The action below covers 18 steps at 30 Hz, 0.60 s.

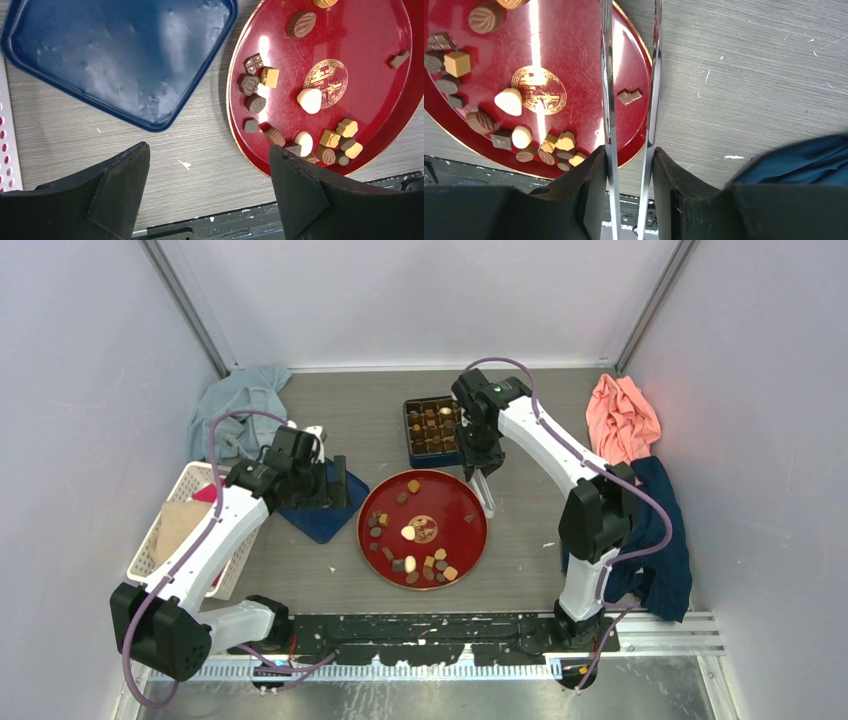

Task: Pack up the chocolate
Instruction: Place the fake chocolate in the packing box.

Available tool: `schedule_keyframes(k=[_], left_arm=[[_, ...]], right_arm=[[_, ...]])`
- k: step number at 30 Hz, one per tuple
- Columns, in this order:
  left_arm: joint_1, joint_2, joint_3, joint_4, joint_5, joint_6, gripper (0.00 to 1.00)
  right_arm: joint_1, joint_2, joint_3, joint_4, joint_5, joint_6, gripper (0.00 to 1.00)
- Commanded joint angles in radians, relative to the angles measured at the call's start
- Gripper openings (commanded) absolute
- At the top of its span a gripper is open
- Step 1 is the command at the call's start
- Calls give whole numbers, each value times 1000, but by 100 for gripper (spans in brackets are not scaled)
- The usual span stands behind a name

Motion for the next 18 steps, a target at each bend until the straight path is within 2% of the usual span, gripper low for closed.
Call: schedule_keyframes(k=[1, 11, 18], left_arm=[[7, -19, 15, 55, -41, 9, 89], [6, 21, 25, 65, -50, 29, 89], [9, 19, 32, 85, -102, 39, 89]], right_arm=[[-19, 21, 75, 13, -34, 22, 17], [-42, 157, 215, 14, -11, 13, 17], [-55, 135, 200, 53, -26, 20, 17]])
